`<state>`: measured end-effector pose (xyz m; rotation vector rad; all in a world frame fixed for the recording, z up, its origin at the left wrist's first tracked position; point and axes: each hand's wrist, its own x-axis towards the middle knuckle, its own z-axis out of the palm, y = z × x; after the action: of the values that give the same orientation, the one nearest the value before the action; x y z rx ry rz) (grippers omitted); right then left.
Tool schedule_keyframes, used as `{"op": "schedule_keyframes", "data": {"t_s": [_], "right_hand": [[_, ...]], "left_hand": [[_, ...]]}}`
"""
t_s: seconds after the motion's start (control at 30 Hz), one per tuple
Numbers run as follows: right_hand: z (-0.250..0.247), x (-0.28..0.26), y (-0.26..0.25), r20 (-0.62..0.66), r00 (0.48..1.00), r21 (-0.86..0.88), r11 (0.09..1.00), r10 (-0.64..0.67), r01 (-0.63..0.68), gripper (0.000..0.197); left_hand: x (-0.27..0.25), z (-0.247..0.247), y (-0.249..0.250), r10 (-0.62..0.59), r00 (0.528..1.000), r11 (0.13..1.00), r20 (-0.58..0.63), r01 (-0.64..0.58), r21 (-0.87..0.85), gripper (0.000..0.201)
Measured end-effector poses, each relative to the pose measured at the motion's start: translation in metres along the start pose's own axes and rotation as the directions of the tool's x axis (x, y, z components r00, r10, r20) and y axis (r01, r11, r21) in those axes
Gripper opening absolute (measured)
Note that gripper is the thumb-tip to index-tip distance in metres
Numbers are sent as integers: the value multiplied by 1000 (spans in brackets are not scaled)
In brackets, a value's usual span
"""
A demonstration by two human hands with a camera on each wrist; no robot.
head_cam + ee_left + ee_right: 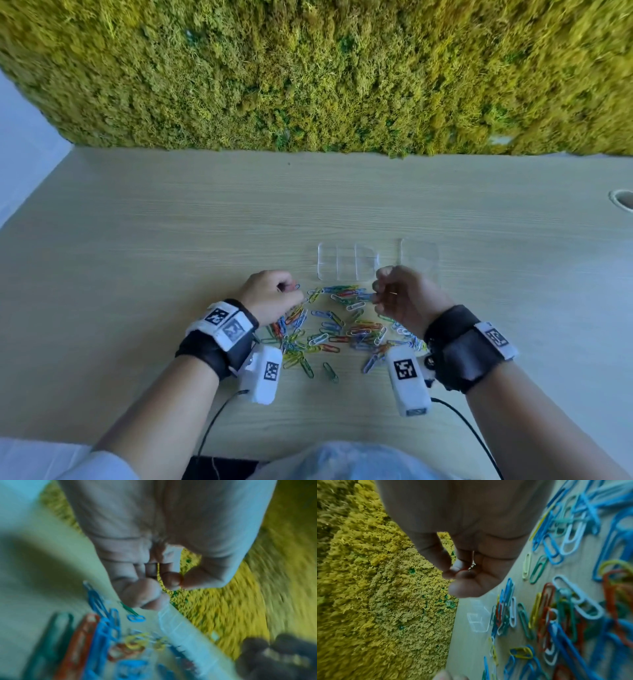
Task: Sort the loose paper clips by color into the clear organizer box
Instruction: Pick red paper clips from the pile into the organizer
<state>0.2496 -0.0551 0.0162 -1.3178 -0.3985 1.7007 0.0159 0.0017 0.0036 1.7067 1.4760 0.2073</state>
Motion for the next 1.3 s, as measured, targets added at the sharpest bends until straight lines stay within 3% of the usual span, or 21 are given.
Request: {"op": "schedule_keyframes", "data": {"t_s": [0.03, 0.07, 0.13, 0.23, 0.33, 0.5, 0.6, 0.67, 0.73, 0.8, 0.87, 1.0, 1.13, 1.2, 1.3], "right_hand": [[4, 1, -1, 17, 1000, 17, 1000, 11, -11, 26], [9, 3, -1, 33, 999, 4, 1000, 12, -12, 26], [16, 7, -2, 38, 999, -134, 991, -25, 30, 27], [22, 14, -3, 39, 994, -496, 861, -103, 108, 30], [25, 18, -3, 26, 995, -697, 712, -93, 85, 33], [27, 21, -1, -1, 993, -783, 617, -120, 74, 27], [26, 25, 1, 28, 985, -891, 442, -168, 101, 15], [27, 28, 5, 68, 966, -974, 191, -251, 119, 8], [30, 31, 8, 112, 952, -994, -28, -284, 109, 10], [31, 36, 11, 116, 949, -986, -149, -293, 75, 16], [32, 40, 13, 106, 945, -976, -214, -308, 40, 20], [33, 45, 16, 107, 949, -964, -264, -297, 26, 22], [27, 43, 16, 121, 945, -972, -227, -303, 51, 22], [23, 39, 14, 113, 951, -986, -149, -288, 72, 22], [22, 29, 9, 73, 960, -995, 53, -269, 90, 10]], "left_hand": [[-4, 0, 2, -4, 999, 971, 36, 13, -237, 13], [-8, 1, 3, -7, 998, 890, 56, 32, -456, 13], [-15, 3, 3, 3, 999, 701, 43, 28, -713, 19], [-20, 7, 1, 11, 1000, 577, -3, -9, -817, 20], [-22, 8, -10, -30, 1000, 595, 4, 21, -804, 19], [-26, 4, -27, -92, 995, 759, 33, 92, -645, 16], [-26, 2, -35, -42, 997, 983, -60, 31, -181, 12], [-27, 2, -35, -28, 997, 996, -76, 35, 87, 12], [-27, 3, -34, -35, 998, 975, -60, 47, 216, 16], [-28, 3, -30, -24, 998, 950, -53, 39, 310, 18], [-28, 3, -25, -3, 999, 936, -45, 18, 350, 15], [-30, 1, -21, 24, 999, 929, -35, -9, 370, 5], [-34, -4, -23, 9, 999, 922, -42, 8, 388, 4], [-36, -6, -24, -7, 998, 916, -66, 33, 401, 8], [-39, -6, -24, -28, 995, 912, -91, 63, 404, 13]]}}
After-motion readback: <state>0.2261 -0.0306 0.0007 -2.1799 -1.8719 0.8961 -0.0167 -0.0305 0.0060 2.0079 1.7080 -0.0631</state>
